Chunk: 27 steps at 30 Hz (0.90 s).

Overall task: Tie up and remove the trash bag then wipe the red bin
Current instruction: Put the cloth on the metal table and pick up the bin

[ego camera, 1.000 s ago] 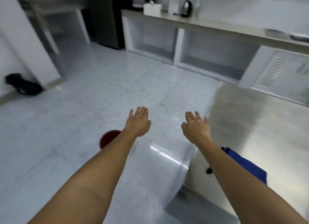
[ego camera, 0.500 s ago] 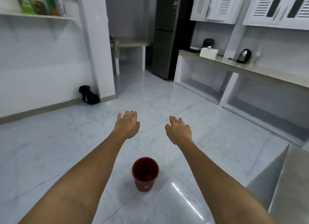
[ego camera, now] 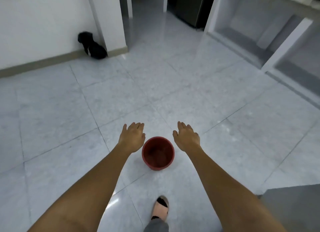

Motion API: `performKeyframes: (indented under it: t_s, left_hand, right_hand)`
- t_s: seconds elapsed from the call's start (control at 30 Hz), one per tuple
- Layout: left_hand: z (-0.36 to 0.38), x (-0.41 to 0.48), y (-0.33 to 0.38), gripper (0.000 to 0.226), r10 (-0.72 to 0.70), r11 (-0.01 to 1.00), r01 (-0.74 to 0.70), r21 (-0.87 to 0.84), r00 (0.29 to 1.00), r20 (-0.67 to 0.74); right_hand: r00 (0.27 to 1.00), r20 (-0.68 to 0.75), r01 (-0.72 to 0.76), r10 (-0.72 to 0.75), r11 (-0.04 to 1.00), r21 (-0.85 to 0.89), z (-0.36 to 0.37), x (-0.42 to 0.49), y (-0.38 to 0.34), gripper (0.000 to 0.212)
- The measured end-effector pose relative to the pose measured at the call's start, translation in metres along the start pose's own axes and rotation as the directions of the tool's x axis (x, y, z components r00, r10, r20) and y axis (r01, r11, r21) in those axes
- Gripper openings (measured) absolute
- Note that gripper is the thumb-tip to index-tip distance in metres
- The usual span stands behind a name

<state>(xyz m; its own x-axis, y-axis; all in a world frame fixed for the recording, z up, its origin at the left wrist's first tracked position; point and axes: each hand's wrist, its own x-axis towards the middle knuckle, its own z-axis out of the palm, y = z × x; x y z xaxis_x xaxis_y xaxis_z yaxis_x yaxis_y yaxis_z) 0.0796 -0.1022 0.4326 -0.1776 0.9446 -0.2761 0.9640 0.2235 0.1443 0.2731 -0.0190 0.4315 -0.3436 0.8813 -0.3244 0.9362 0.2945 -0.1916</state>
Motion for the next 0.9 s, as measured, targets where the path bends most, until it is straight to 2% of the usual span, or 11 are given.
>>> performKeyframes:
  t_s: [0.17,0.27,0.47,0.53,0.6,0.73,0.8,0.9]
  left_hand:
    - [0.110,0.084,-0.012,0.049,0.005,1.000,-0.003,-0.016,0.995,0.098]
    - [0.198,0.140,-0.029,0.050,0.030,0.998,-0.035,0.046,0.995,0.100]
    - [0.351,0.211,-0.054,0.061,0.031,0.995,-0.052,0.089,0.975,0.221]
    - [0.383,0.222,-0.059,0.069,-0.037,0.999,0.037,0.001,0.973,0.227]
    - [0.405,0.228,-0.064,0.080,-0.119,0.969,0.172,-0.175,0.953,0.278]
    - [0.419,0.230,-0.076,0.082,-0.141,0.794,0.318,-0.519,0.926,0.351]
    - [0.413,0.220,-0.077,0.079,-0.153,0.738,0.352,-0.576,0.918,0.366]
    - [0.401,0.198,-0.074,0.072,-0.107,0.761,0.299,-0.576,0.933,0.343]
  right_hand:
    - [0.991,0.120,-0.068,0.065,0.998,0.015,0.102,0.093,0.031,0.060]
    - [0.985,0.124,-0.122,0.116,0.992,0.043,0.194,0.148,0.053,0.063]
    - [0.962,0.153,-0.240,0.224,0.966,0.096,0.360,0.216,0.095,0.075]
    - [0.949,0.168,-0.295,0.267,0.940,0.170,0.394,0.225,0.103,0.079]
    - [0.928,0.216,-0.355,0.303,0.895,0.269,0.419,0.228,0.108,0.083]
    - [0.912,0.197,-0.408,0.359,0.769,0.492,0.437,0.219,0.106,0.083]
    - [0.897,0.192,-0.435,0.399,0.713,0.550,0.434,0.205,0.104,0.080]
    - [0.864,0.222,-0.489,0.452,0.647,0.585,0.428,0.172,0.102,0.077]
